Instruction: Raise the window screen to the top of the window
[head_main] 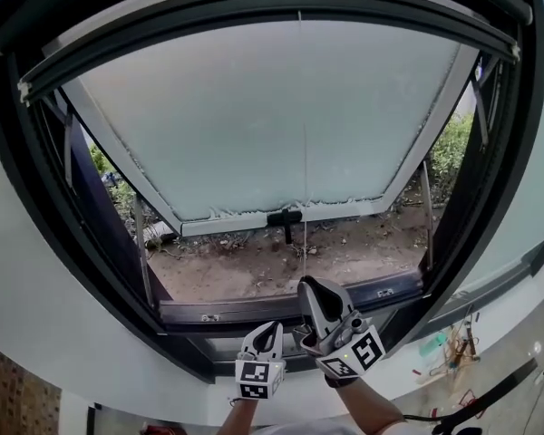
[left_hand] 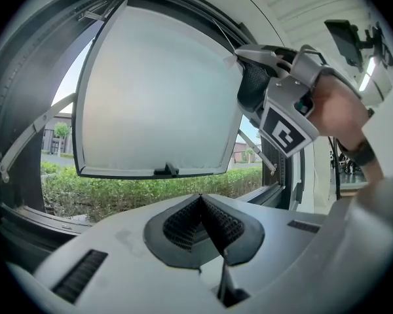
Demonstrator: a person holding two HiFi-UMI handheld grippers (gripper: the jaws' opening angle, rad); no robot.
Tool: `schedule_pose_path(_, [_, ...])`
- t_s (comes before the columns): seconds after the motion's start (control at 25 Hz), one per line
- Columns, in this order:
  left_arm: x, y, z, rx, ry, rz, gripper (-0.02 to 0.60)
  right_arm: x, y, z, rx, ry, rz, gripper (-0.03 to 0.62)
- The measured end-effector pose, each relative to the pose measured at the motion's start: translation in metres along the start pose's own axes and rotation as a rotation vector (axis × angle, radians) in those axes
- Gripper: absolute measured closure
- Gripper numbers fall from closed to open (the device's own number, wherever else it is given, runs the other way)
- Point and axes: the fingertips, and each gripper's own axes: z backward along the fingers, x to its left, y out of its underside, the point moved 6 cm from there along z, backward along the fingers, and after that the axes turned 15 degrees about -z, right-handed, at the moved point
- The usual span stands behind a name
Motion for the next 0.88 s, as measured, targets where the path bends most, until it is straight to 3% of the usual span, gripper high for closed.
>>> schedule_pose_path(0.24, [0.0,0.0,0.005,-0.002,-0.008,0.002,0.58,0.01,-0.027,-0.023,-0.028,-0.064,-0.03,0.591])
schedule_pose_path(0.32, [0.002,0.001,0.008,0.0,-0.012,0.003,0.58,0.012,-0.022,-0.027,0.06,-0.051,0.0,0.591])
schedule_pose_path(0.44, [0.003,0.003,0.011,0.008,-0.019,0.006,0.58,0.004,0.01,-0.021,0.255,0.036,0.043,0.592])
schedule_pose_path(0.64, [0.004,0.006,0.017,0.019,-0.026,0.014,0.58,-0.014,0.067,0.025,0.371,0.201,-0.122,0.592])
schedule_pose_path(0.88, [0.013,0.0,0.019,0.001,-0.05,0.02,0.58,-0.027,0.102,0.074,0.514,0.37,-0.014,0.591])
